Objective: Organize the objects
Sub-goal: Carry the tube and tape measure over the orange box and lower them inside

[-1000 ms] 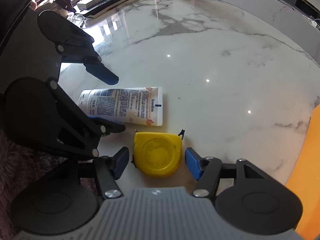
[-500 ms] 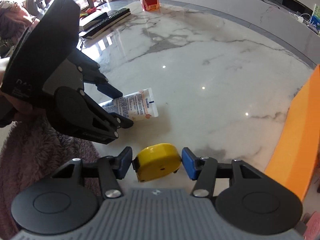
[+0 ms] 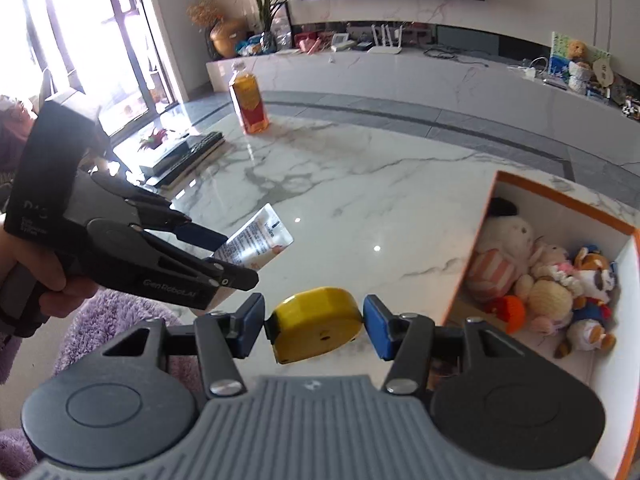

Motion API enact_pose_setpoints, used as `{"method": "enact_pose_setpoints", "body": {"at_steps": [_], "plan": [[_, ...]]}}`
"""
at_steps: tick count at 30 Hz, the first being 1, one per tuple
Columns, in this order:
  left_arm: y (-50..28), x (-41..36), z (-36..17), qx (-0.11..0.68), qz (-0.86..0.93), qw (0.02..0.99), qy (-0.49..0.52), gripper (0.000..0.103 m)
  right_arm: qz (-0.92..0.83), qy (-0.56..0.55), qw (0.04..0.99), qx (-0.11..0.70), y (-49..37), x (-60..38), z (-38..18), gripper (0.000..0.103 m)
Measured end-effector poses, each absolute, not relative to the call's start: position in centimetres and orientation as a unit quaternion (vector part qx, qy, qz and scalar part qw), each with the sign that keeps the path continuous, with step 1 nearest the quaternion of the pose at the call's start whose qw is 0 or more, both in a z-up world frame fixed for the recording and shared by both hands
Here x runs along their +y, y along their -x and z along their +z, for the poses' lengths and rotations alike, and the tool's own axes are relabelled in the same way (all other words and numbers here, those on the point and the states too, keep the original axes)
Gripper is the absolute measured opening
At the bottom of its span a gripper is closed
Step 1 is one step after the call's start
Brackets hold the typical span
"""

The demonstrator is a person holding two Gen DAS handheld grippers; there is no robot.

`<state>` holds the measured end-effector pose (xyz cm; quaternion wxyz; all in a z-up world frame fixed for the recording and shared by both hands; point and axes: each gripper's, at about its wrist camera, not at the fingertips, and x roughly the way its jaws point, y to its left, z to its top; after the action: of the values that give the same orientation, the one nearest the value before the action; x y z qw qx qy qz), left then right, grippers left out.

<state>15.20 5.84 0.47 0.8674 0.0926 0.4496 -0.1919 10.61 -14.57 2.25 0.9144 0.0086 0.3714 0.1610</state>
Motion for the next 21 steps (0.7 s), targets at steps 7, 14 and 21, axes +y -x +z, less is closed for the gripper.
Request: {"method": "enact_pose_setpoints", "body": {"at_steps": [7,14,21], "plan": [[-15.5,-3.0,3.1,0.398,-0.267,0.86,-0.172,0.057,0.08,-0.028,0.927,0.366,-9.3,-22.0,3.3,0.056],[-16.8,-11.9,1.9,0.375,-0.325,0.824,-0.275,0.057,0.022,-0.032,0.922,0.384,-8.9,-28.4,2.5,0.056],[-18.6,-18.2,-2.1,0.373,-0.35,0.772,-0.378,0.057,-0.005,-0.046,0.921,0.388,-10.1,-32.0,1.4,0.056]]}}
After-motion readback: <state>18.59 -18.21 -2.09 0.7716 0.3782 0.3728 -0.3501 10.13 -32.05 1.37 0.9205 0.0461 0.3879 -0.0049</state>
